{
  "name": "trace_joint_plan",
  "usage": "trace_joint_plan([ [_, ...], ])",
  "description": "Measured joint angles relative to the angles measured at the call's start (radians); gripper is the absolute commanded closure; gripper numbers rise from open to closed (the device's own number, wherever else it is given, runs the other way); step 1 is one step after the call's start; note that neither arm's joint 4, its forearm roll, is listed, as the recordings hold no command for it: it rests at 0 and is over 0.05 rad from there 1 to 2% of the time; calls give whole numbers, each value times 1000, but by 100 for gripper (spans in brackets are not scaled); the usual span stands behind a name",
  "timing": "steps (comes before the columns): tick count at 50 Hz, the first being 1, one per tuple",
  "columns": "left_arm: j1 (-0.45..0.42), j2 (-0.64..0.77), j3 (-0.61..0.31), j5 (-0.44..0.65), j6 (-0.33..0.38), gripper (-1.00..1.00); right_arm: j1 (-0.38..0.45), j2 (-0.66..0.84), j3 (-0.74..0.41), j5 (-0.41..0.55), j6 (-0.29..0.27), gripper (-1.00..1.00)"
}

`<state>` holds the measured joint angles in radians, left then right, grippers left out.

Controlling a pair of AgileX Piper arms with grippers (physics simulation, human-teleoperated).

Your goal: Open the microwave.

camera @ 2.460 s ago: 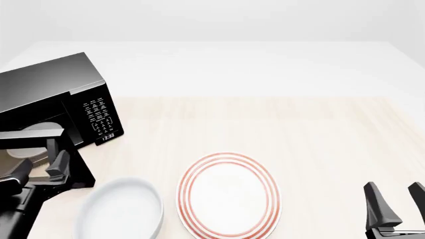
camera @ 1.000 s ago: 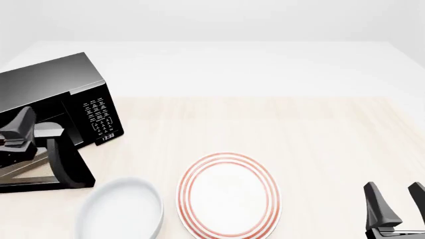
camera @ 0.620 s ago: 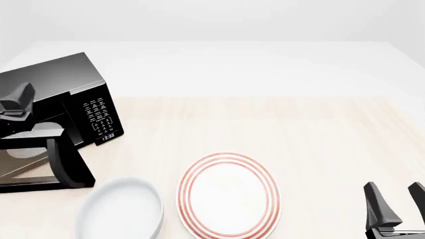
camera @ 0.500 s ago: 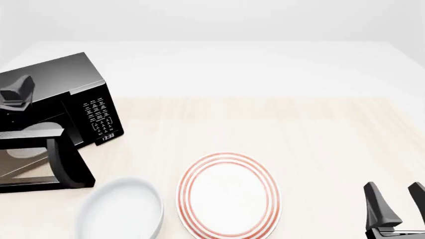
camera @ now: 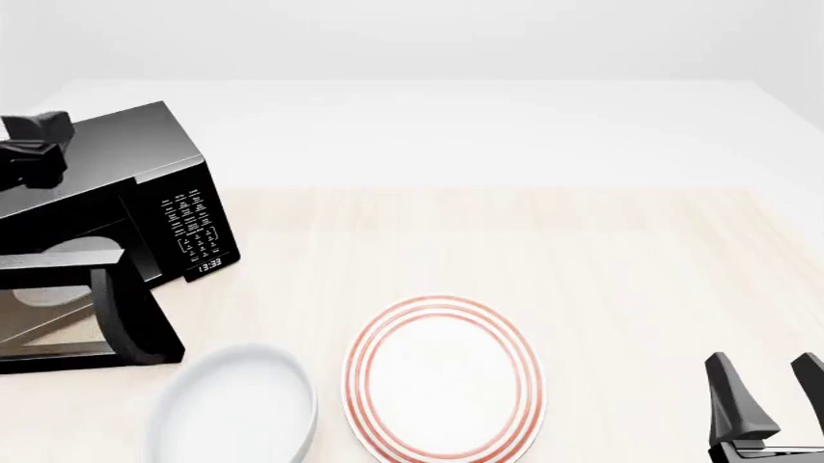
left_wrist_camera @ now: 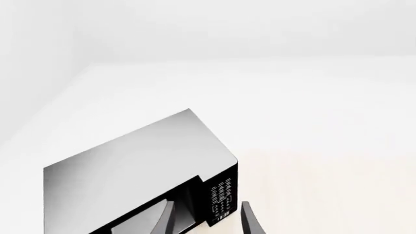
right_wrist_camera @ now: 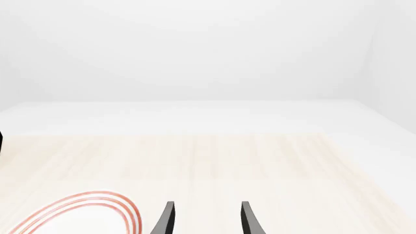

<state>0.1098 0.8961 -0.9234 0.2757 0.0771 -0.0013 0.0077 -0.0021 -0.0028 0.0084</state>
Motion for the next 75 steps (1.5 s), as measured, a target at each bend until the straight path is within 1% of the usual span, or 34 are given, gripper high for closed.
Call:
trace_joint_plan([
  [10,-19,57,-78,108,-14,-100,0,0,0,0,0,-100],
  [19,-23,112,-109,171,-22,-100,0,0,0,0,0,-100],
  [29,-11,149,-129,213,-11,-100,0,0,0,0,0,-100],
  [43,-9,220,-130,227,-8,-100,0,0,0,0,0,-100],
  [59,41,268,-114,222,19,-100,0,0,0,0,0,-100],
  [75,86,287,-89,214,35,-100,0,0,0,0,0,-100],
])
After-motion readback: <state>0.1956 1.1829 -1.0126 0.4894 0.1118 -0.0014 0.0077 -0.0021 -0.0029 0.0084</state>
